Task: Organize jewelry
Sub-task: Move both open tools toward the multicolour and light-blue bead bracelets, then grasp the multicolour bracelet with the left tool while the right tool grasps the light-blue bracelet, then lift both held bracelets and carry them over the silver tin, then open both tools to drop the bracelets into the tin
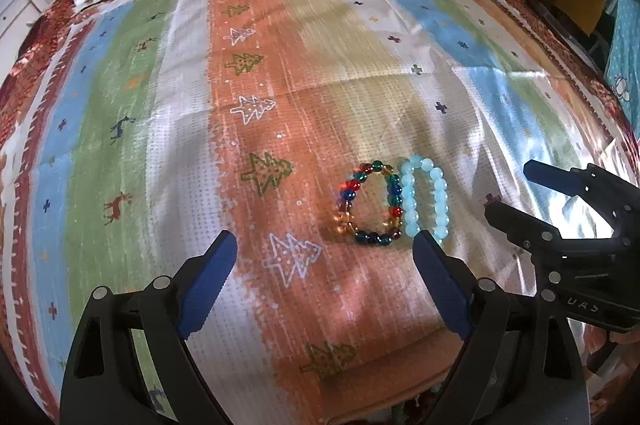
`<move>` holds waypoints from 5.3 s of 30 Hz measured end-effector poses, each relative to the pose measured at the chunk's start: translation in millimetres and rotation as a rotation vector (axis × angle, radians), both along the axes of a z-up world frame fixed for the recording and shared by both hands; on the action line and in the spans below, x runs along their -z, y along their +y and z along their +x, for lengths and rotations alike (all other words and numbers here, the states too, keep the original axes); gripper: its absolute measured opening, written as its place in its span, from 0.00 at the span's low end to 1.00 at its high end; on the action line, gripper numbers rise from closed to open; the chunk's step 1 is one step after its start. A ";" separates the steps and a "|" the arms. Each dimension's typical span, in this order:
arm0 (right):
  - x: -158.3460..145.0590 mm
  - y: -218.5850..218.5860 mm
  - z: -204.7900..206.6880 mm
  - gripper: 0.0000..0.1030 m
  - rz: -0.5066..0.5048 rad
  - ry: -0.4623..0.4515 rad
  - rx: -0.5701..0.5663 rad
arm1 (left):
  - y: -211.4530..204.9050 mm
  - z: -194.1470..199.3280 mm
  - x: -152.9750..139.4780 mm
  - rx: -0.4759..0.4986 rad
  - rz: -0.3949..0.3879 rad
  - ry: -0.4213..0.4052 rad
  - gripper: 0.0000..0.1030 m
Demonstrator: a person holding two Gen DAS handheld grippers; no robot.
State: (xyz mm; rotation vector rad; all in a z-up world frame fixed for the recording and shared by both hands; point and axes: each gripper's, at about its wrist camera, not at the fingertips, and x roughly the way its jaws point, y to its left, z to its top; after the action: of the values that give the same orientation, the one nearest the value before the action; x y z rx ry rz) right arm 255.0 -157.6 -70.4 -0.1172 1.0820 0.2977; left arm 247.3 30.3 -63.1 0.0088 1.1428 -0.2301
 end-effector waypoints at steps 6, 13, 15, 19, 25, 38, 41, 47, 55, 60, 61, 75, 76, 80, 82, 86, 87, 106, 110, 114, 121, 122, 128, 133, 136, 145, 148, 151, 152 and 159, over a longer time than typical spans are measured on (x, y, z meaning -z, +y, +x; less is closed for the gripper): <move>8.0 3.5 9.0 0.68 0.005 0.014 -0.002 | -2.8 11.0 11.8 0.052 -0.006 0.039 0.85; 18.4 10.5 18.4 0.68 -0.016 0.030 -0.010 | -0.5 25.0 27.2 0.082 0.009 0.062 0.84; 21.9 10.6 21.2 0.68 -0.023 0.033 -0.008 | 0.2 28.7 29.2 0.082 0.006 0.066 0.84; 27.9 12.6 26.6 0.68 -0.015 0.042 -0.016 | -2.3 34.4 30.7 0.097 -0.007 0.070 0.81; 34.3 14.8 30.9 0.68 -0.030 0.046 -0.026 | -12.2 42.9 38.9 0.146 -0.003 0.101 0.64; 49.9 23.5 30.5 0.61 -0.100 0.054 -0.052 | -16.7 50.9 56.7 0.182 0.027 0.104 0.55; 51.5 26.5 29.1 0.61 -0.112 0.048 -0.065 | -17.7 51.3 58.6 0.190 0.053 0.096 0.50; 55.0 30.0 31.9 0.60 -0.119 0.060 -0.081 | -16.6 51.4 58.0 0.208 0.088 0.071 0.38; 53.6 17.9 36.5 0.18 -0.106 0.081 -0.047 | -4.9 54.2 58.1 0.165 0.114 0.076 0.10; 52.8 20.0 33.8 0.12 -0.101 0.083 -0.066 | -1.2 52.1 55.5 0.139 0.111 0.091 0.09; 52.0 19.3 33.3 0.12 -0.089 0.085 -0.065 | 0.2 50.7 53.5 0.124 0.119 0.099 0.09; 19.5 25.7 7.5 0.12 -0.057 0.052 -0.104 | 0.5 11.5 18.1 0.123 0.141 0.023 0.09; 16.7 26.5 5.8 0.12 -0.057 0.045 -0.106 | -0.1 11.7 14.6 0.118 0.137 0.016 0.09; 3.8 31.5 -0.8 0.12 -0.063 0.005 -0.114 | 1.6 6.4 -4.1 0.073 0.110 -0.017 0.09; -5.1 33.9 -4.9 0.12 -0.047 -0.010 -0.120 | 1.8 2.5 -11.4 0.060 0.104 -0.032 0.09; -16.5 40.2 -12.4 0.12 -0.054 -0.048 -0.141 | 1.1 -4.0 -16.8 0.065 0.101 -0.031 0.09; -17.7 40.8 -13.5 0.12 -0.056 -0.052 -0.146 | 0.4 -5.5 -17.0 0.078 0.106 -0.032 0.09; -48.3 34.8 -34.3 0.12 -0.019 -0.126 -0.139 | 6.5 -28.7 -52.8 -0.009 0.079 -0.137 0.09; -57.4 29.6 -37.6 0.12 0.027 -0.119 -0.126 | 1.1 -35.9 -55.7 0.015 0.065 -0.135 0.09; -65.0 28.2 -43.4 0.12 0.037 -0.133 -0.135 | -0.4 -42.1 -59.8 0.021 0.062 -0.145 0.09; -78.3 26.8 -58.2 0.12 0.057 -0.159 -0.144 | -0.3 -56.3 -70.9 0.016 0.043 -0.175 0.09; -79.8 26.8 -60.0 0.12 0.053 -0.161 -0.145 | 0.7 -57.6 -72.1 0.011 0.043 -0.178 0.09; -83.0 24.2 -66.1 0.12 0.066 -0.163 -0.139 | 2.0 -68.3 -79.5 0.000 0.024 -0.194 0.09; -86.2 25.5 -75.3 0.12 0.074 -0.171 -0.149 | -2.0 -78.8 -81.0 -0.004 0.063 -0.217 0.09; -84.7 24.4 -80.4 0.12 0.086 -0.163 -0.153 | -4.4 -83.7 -81.8 -0.003 0.068 -0.220 0.09; -89.8 20.7 -97.1 0.12 0.118 -0.174 -0.164 | -6.9 -104.5 -88.3 -0.011 0.035 -0.242 0.09; -91.2 21.3 -103.2 0.12 0.121 -0.180 -0.173 | -6.5 -111.2 -89.4 -0.015 0.019 -0.244 0.09; -91.1 21.1 -109.2 0.12 0.135 -0.173 -0.181 | -4.7 -119.3 -91.1 -0.021 -0.016 -0.239 0.09; -90.7 20.9 -110.7 0.12 0.137 -0.170 -0.184 | -5.3 -123.9 -91.9 -0.017 -0.024 -0.242 0.09; -83.7 19.9 -123.1 0.12 0.145 -0.143 -0.196 | -9.3 -141.6 -86.4 -0.011 -0.038 -0.231 0.09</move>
State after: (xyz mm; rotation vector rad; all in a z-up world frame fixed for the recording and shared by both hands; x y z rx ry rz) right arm 131.9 -137.7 13.3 -0.1129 0.9053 0.5353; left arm 105.7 21.0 23.3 -0.0050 0.9078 -0.2346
